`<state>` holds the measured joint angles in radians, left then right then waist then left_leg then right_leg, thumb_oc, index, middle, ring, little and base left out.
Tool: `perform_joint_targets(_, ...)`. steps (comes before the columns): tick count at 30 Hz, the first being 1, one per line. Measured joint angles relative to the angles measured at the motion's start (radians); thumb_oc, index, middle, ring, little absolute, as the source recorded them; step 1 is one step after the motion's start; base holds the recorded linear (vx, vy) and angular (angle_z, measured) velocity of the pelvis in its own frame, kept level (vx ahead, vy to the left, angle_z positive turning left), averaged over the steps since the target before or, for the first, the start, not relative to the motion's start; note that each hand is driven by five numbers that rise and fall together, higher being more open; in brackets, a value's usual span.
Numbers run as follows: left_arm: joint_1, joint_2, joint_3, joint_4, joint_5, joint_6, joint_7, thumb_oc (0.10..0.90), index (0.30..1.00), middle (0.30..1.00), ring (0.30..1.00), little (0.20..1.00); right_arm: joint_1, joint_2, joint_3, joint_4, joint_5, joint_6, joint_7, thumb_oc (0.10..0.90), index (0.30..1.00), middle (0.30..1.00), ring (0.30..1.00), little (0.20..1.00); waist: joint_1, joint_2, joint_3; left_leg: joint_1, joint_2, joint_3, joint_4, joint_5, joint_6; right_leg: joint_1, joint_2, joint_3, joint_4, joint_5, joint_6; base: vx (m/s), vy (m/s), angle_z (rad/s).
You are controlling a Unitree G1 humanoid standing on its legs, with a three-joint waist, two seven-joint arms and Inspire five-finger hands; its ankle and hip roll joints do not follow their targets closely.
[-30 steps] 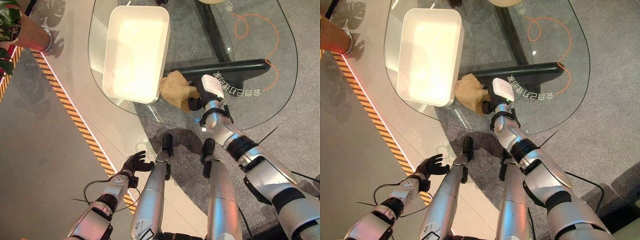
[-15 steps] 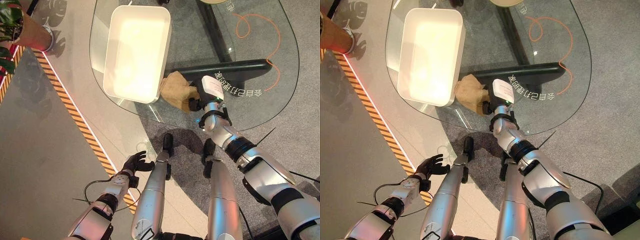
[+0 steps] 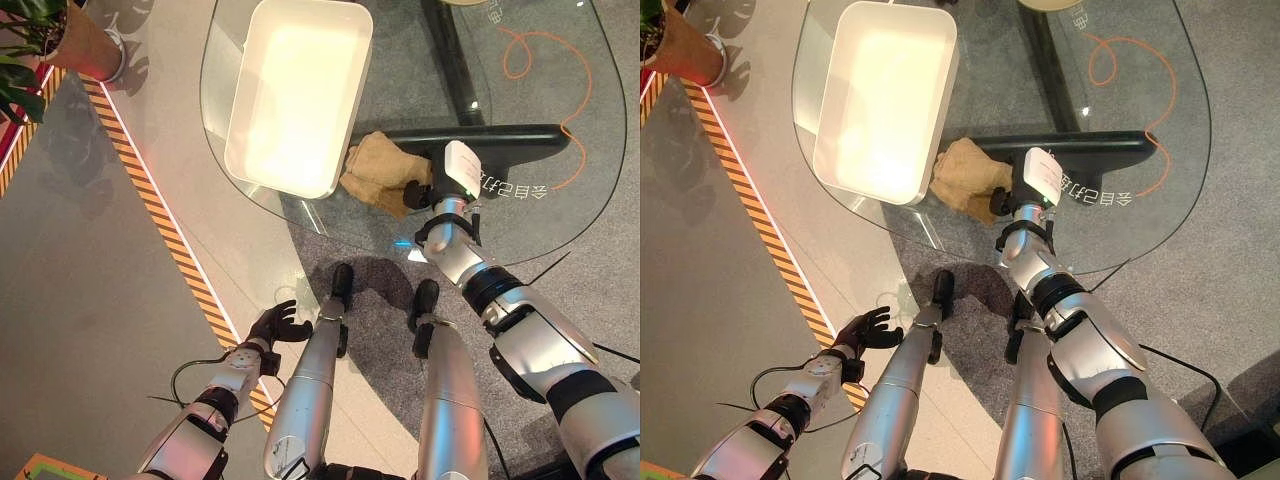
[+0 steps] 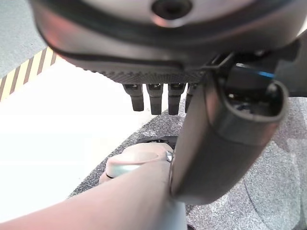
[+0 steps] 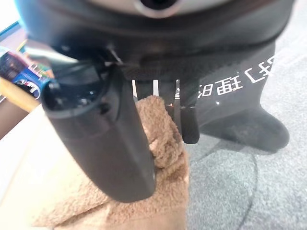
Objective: Wipe the table with a cloth and put it in the basket.
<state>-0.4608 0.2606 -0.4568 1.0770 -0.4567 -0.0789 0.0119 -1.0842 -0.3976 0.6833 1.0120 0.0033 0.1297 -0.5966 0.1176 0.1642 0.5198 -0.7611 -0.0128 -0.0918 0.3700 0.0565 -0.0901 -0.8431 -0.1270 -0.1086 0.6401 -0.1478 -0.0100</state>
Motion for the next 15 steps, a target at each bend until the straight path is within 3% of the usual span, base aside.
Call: perform_joint_targets(15,0.001,0.036,-0.005,-0.019,-0.008,0.008,-0.004,0.800,0.900,0.900,0.900,0.900,-0.039,-0.034,-0.041,0.034,0.012,-0.034,-0.030,0.100,0.300,0.300,0.300,0.200,-0.006,-0.026,0.017,-0.027,-0.009,0.000,0.009,0.003,0.010,-0.017,-0.008,0.002,-0.009,0.006,0.010,0.00,-0.005,0.00)
